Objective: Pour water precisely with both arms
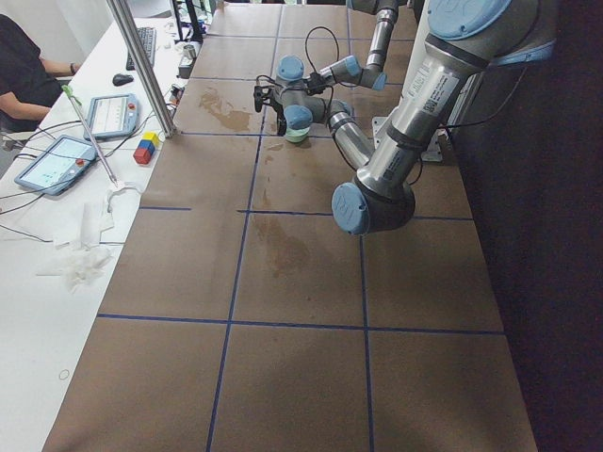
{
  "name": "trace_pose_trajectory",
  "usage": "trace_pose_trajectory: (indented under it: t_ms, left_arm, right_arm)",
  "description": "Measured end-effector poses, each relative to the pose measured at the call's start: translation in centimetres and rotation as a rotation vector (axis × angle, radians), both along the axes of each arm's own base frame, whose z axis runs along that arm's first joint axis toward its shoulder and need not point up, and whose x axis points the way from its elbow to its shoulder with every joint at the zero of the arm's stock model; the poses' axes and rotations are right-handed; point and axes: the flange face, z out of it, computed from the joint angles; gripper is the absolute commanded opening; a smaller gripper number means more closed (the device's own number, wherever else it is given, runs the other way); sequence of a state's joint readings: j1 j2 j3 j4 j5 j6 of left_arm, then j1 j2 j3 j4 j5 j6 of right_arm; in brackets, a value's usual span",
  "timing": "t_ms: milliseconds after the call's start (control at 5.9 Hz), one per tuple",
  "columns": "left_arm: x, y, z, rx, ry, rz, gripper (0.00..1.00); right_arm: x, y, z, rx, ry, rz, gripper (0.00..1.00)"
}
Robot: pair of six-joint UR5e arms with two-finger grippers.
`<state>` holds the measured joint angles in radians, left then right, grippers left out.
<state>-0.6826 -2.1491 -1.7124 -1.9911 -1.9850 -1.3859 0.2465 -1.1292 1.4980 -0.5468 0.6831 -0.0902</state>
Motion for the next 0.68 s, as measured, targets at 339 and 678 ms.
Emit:
trace_pose_trajectory:
  t_ms: [339, 678]
  left_arm:
    - [0.0, 0.0, 0.0, -0.001, 0.0, 0.0, 1.0]
    - [-0.04, 0.03, -0.07, -0.002, 0.002, -0.001, 1.0]
  right_arm:
    - [-0.39, 0.03, -0.41, 0.01, 0.068, -0.007, 0.08]
    - [-0.45, 0.25, -0.92, 0.015, 0.064, -0.005, 0.08]
